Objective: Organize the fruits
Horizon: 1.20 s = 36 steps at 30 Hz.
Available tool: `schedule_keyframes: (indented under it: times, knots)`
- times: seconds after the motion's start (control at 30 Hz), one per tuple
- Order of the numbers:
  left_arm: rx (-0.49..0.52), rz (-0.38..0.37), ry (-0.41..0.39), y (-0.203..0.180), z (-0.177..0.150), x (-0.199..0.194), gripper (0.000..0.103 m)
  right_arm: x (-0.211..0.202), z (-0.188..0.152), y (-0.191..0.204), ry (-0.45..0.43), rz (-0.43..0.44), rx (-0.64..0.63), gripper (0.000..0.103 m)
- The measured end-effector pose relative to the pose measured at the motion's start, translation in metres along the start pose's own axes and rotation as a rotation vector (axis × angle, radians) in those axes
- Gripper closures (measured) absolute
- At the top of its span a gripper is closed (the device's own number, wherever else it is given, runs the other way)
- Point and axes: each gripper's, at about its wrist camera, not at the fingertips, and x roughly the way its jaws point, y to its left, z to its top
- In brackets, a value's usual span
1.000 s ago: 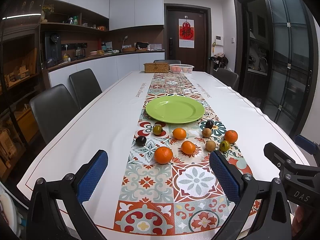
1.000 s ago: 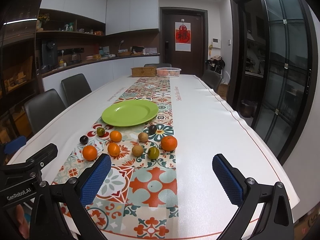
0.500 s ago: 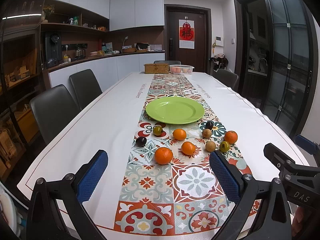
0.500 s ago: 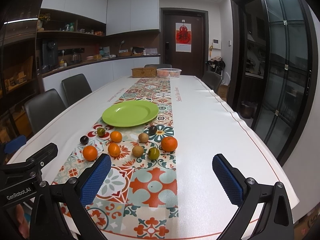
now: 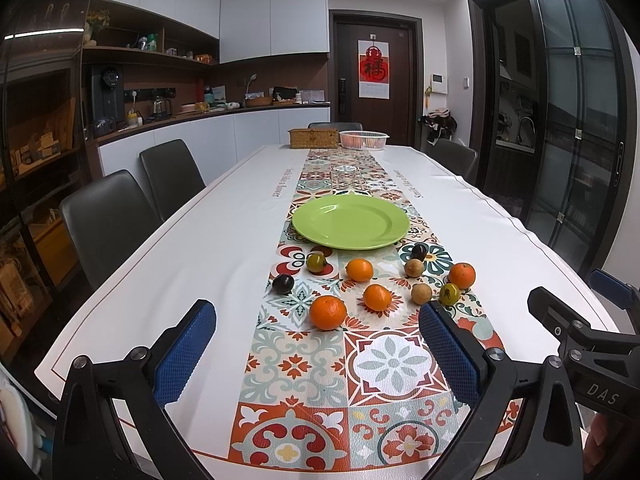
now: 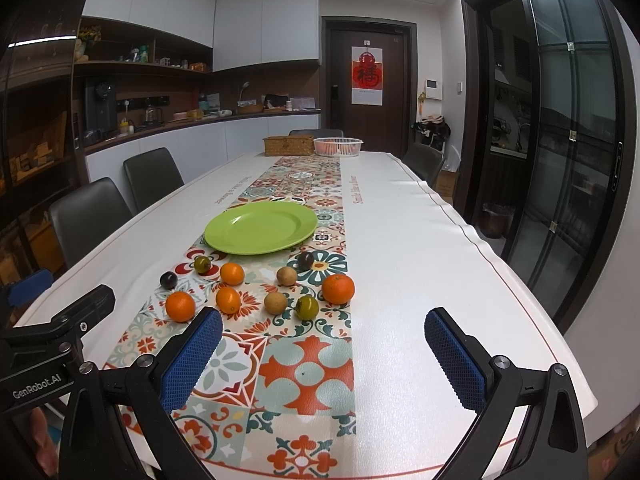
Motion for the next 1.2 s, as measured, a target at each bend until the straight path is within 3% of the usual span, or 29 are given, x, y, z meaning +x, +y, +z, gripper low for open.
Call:
schedule_keyframes:
  times: [0.8, 1.2]
  knots:
    - [0.000, 0.000, 0.016, 0.007, 0.012, -0.002, 0.000, 0.002, 0.001, 0.001, 0.005, 0.007, -0.009, 0.000]
    - [0.022, 0.012, 0.064, -0.001, 0.004, 0.029, 0.004, 0.035, 0.004, -0.001, 0.066, 0.043, -0.025, 0.001]
